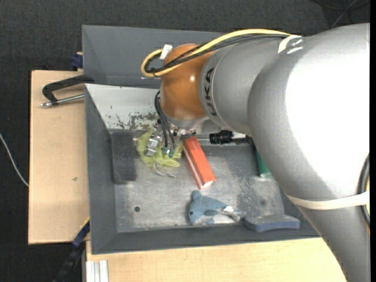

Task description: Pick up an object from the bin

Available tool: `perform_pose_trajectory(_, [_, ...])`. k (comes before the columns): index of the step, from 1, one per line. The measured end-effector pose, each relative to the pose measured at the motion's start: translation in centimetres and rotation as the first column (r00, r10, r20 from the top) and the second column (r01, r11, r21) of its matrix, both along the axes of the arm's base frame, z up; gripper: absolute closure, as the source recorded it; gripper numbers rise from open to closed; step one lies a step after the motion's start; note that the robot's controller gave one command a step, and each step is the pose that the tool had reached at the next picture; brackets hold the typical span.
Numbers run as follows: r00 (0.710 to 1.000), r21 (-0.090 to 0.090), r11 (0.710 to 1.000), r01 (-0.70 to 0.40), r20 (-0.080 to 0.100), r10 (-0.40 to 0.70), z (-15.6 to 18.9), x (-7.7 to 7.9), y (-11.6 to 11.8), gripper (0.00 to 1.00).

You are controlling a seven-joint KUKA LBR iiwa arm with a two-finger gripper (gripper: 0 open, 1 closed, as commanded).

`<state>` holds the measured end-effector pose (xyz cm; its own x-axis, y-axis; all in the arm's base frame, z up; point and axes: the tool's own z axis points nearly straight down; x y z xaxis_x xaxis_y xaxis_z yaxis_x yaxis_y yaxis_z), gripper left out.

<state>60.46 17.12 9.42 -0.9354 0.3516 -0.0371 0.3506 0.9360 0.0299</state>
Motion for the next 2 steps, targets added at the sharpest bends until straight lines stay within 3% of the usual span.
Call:
perform_pose_trajectory(1, [0.999,-0.011,1.0,0.003,-0.038,-0.004,18.7,-1.77,2.07,1.0])
perform_pose_trajectory(2, [0.999,-0.009,1.0,0.003,-0.031,-0.003,19.07,-1.67,2.13,1.0])
